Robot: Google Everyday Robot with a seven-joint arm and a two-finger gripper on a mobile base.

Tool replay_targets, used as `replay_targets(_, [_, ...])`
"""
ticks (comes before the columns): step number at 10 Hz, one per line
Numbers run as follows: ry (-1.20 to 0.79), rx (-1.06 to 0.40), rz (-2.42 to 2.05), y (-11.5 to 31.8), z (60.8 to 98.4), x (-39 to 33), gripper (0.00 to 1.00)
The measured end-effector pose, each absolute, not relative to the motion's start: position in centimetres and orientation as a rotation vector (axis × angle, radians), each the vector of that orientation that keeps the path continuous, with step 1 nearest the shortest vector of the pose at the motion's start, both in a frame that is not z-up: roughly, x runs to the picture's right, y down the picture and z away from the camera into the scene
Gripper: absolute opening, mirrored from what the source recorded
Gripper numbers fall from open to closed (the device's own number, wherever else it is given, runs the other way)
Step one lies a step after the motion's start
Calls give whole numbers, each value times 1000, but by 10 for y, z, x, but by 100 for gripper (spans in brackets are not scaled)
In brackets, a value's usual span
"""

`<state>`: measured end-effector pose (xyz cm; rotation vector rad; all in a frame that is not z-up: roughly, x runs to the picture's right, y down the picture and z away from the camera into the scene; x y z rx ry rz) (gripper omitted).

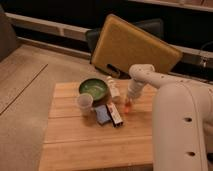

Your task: Place the pepper in the ceramic cup

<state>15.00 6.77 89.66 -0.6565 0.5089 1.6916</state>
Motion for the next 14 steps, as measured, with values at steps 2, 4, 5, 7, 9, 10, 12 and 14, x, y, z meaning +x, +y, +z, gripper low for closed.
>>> replay_targets(2, [422, -561, 1649, 15, 873, 138, 0])
replay_targets(4, [335, -486, 1572, -30, 855, 117, 0])
replay_targets(5, [300, -473, 1537, -43, 851, 102, 0])
replay_targets(7, [239, -481, 1459, -56, 849, 66, 0])
replay_targets(9, [160, -527, 1364, -64, 853, 7, 0])
replay_targets(10, [134, -547, 1335, -64, 855, -14, 0])
replay_targets(12, [109, -573, 1310, -63, 856, -37, 0])
replay_targets(14, [112, -567, 1312, -63, 857, -33, 0])
